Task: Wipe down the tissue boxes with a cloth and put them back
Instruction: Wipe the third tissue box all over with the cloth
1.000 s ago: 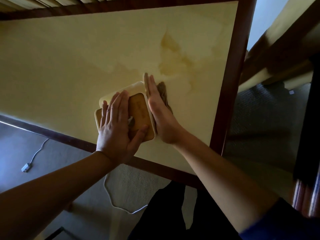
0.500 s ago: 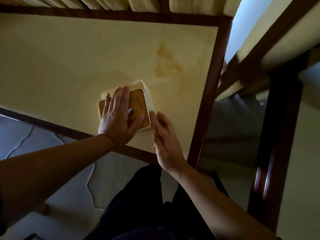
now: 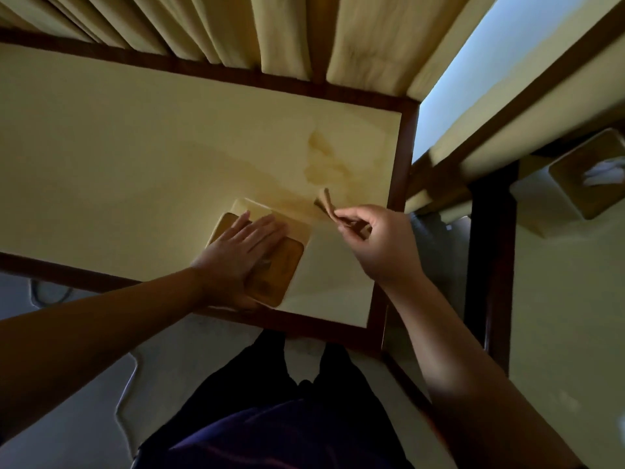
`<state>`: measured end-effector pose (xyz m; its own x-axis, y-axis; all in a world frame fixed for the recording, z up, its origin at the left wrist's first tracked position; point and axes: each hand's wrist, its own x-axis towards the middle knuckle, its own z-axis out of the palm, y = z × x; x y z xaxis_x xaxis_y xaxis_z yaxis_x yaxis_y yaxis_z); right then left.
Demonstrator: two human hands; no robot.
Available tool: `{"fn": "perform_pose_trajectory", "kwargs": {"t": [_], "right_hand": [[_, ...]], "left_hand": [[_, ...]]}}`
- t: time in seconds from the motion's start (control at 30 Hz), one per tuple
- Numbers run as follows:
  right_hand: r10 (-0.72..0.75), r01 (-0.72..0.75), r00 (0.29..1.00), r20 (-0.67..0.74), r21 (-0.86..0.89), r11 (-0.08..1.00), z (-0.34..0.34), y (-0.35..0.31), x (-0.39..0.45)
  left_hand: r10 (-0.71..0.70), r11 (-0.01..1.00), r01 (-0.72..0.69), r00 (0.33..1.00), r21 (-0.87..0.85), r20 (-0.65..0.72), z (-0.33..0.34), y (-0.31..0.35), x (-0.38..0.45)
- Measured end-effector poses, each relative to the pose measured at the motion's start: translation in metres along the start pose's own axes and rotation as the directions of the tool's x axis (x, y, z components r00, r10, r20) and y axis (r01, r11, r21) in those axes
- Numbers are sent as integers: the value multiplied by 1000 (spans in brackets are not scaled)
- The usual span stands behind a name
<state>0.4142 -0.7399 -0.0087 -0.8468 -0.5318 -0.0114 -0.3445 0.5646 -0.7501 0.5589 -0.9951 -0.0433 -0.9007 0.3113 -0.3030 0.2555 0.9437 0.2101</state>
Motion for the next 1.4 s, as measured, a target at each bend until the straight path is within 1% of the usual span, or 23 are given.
{"fn": "perform_pose_trajectory", "kwargs": {"t": [0.1,0.17,0.2,0.27,0.33,0.4,0.43,0.47,0.5,0.53,0.57,0.6,0.63,0.67,0.73,0.8,0.87,0.93,1.03,1.13,1.23,1.3,1.4], "right_hand": [[-22,24,1000,14,-223,975,6,-7,-18],[9,5,999,46,-283,959,24,2,-40],[75,-41,992,99,-306,951,35,7,-52],[229,-127,942,244,-374,919,56,13,-77],[293,-171,908,301,-372,913,71,14,-91],[340,-244,905,257,-342,908,79,8,-89],[358,-279,907,222,-320,905,82,2,-83],[372,-312,910,186,-286,906,85,-5,-74],[381,-339,910,161,-238,910,87,-13,-65],[385,-356,911,150,-187,915,90,-21,-55],[388,-365,908,161,-155,918,94,-29,-46],[382,-361,904,192,-138,922,98,-37,-37],[375,-353,897,234,-129,927,104,-43,-29],[366,-346,891,269,-122,930,110,-47,-24],[363,-337,882,300,-136,931,122,-52,-18],[340,-300,893,294,-172,938,130,-58,-16],[289,-241,916,277,-195,951,133,-66,-18],[275,-206,924,265,-259,944,136,-74,-21],[228,-116,945,233,-412,904,142,-84,-25],[106,-35,988,116,-493,870,141,-105,-26],[-36,51,999,40,-496,867,138,-128,-26],[-78,102,994,72,-464,880,139,-140,-24],[-118,189,975,187,-430,883,142,-149,-19]], "left_hand": [[141,987,-145,988,64,66,-8,-28,0],[190,966,-204,977,157,101,-22,-40,-1],[215,949,-235,970,212,111,-29,-46,-3],[266,917,-293,955,272,132,-42,-59,-11],[252,911,-303,946,280,203,-56,-71,-19],[124,929,-230,932,291,341,-65,-75,-26],[61,950,-167,927,264,370,-68,-75,-28],[11,981,-80,933,179,359,-69,-71,-30],[-54,998,46,956,34,289,-64,-65,-31],[-165,971,193,969,-141,185,-60,-58,-31],[-303,904,318,948,-287,96,-55,-50,-30],[-423,836,403,906,-372,30,-48,-40,-28],[-504,796,457,864,-396,-17,-40,-31,-25],[-546,782,487,836,-389,-50,-32,-22,-23],[-591,762,522,803,-384,-80,-16,-11,-17],[-607,761,540,788,-360,-101,-7,-8,-12],[-587,791,538,802,-291,-111,-3,-9,-9],[-549,820,519,832,-243,-77,-3,-11,-9],[-541,821,509,839,-258,-66,-8,-17,-16],[-531,800,460,842,-385,-97,-10,-35,-30],[-476,742,302,866,-599,-154,-10,-61,-50],[-448,691,225,879,-687,-162,-6,-79,-65],[-436,626,163,884,-762,-169,0,-105,-87]]}}
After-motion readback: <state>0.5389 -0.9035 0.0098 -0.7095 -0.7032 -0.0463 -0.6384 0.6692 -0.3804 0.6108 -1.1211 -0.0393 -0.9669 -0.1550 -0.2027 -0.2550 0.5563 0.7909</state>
